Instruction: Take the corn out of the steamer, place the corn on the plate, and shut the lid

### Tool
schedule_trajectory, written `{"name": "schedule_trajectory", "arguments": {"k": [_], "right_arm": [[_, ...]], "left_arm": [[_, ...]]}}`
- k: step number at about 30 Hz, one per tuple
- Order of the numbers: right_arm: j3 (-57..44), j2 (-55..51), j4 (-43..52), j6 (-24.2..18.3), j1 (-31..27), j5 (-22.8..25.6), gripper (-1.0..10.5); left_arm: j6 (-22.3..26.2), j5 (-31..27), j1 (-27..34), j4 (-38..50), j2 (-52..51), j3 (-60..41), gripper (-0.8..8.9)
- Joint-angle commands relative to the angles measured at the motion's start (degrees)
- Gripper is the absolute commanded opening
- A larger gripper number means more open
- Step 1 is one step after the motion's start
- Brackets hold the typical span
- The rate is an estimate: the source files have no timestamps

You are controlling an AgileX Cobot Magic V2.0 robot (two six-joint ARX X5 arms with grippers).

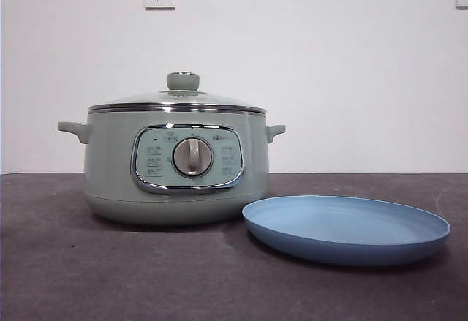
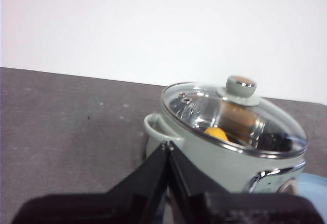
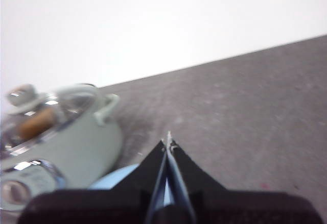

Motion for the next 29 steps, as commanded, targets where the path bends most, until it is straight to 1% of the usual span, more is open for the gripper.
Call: {"name": "schedule_trajectory", "arguments": {"k": [1,3,4,10,14,17,19,21,25,27,29], "right_arm": [[4.0,3.8,-0.2,0.8,0.1,-2.6,-0.1],[7.4,7.2,-1.8,0.5,0.1,-4.4,-0.1],[9.4,9.2,-2.7,-0.3,0.1,-5.7,-0.1],[21.7,21.9,-10.8,-6.7,0.1,-15.1,-0.1],[30.5,30.1,-19.5,-13.1,0.1,-22.4,-0.1],[36.5,35.3,-26.3,-17.6,0.2,-26.9,-0.1],[40.0,38.2,-30.7,-20.5,0.3,-29.0,-0.1],[43.3,40.9,-35.1,-22.9,0.9,-30.1,-0.1],[47.5,44.1,-41.4,-25.6,2.1,-30.0,-0.1],[48.3,44.8,-42.8,-26.2,2.7,-30.0,-0.1],[48.3,45.0,-42.8,-26.2,3.0,-29.8,-0.1]], "left_arm": [[-1.1,0.8,0.0,-2.4,1.6,3.2,-0.07],[-1.0,2.2,0.0,-4.8,3.2,6.0,-0.07],[-1.0,3.1,0.0,-6.1,4.2,7.6,-0.07],[-0.4,9.1,0.0,-11.0,10.9,16.4,-0.07],[1.6,14.2,0.0,-15.3,15.6,22.2,-0.07],[3.1,17.9,0.0,-19.1,18.7,26.1,-0.07],[4.5,19.6,0.0,-21.9,20.5,28.5,-0.07],[5.7,20.5,0.0,-25.2,22.3,31.1,-0.07],[8.8,21.4,0.0,-30.8,25.1,35.4,-0.07],[10.1,21.4,0.0,-32.7,26.1,37.0,-0.07],[10.4,21.2,0.0,-33.7,26.9,38.2,-0.07]]}}
